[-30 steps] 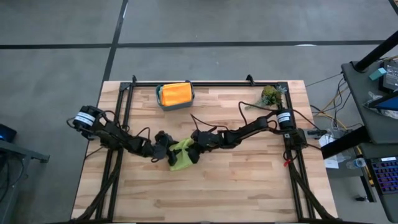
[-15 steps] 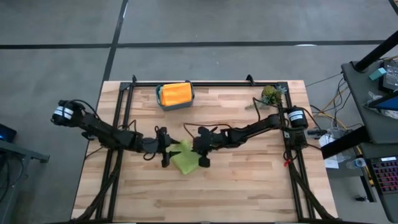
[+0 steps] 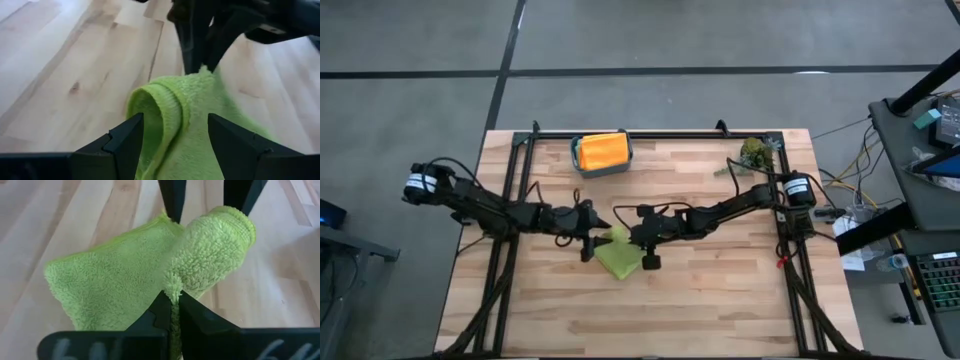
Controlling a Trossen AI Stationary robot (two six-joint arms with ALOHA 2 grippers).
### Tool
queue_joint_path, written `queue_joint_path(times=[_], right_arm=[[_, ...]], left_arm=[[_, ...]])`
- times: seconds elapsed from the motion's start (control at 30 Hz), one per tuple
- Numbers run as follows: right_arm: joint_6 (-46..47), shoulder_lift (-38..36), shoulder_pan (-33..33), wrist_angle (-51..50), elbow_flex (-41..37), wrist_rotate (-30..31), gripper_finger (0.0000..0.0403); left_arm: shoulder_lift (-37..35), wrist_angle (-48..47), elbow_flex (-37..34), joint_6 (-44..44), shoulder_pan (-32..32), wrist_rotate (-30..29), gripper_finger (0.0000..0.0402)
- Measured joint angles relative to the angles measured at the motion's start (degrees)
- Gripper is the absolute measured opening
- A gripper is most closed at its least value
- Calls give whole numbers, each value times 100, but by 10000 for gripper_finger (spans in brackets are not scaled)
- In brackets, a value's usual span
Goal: Fold microfiber towels
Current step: Fold the light green microfiber towel
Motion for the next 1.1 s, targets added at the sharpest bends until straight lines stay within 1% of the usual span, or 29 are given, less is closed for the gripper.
queue_joint_path(times=[0.17,0.27,0.37,0.53,0.6,0.67,0.8,0.9,1.0,1.1], right_arm=[[-49,0,-4,-3,0,3,9],[-48,0,-2,-2,0,1,9],[-48,0,-2,-2,0,1,9],[-47,0,-2,-2,0,1,9],[-39,0,-2,-2,0,1,9],[-40,0,-2,-4,0,1,9],[-49,-1,-2,-4,0,1,9],[-48,-2,-2,-2,0,3,9],[-49,-2,-4,2,0,10,9],[-52,-2,-4,2,0,96,9]], left_arm=[[286,34,-4,1,186,146,206],[462,311,-4,-90,232,587,211],[570,378,20,-160,231,741,234],[760,544,20,4,256,634,282],[872,743,20,135,257,631,292],[998,876,20,261,254,633,293],[1236,1139,17,454,254,759,281],[1345,1266,17,461,254,957,261],[1393,1248,17,460,254,990,223],[1362,1272,17,493,254,990,164]])
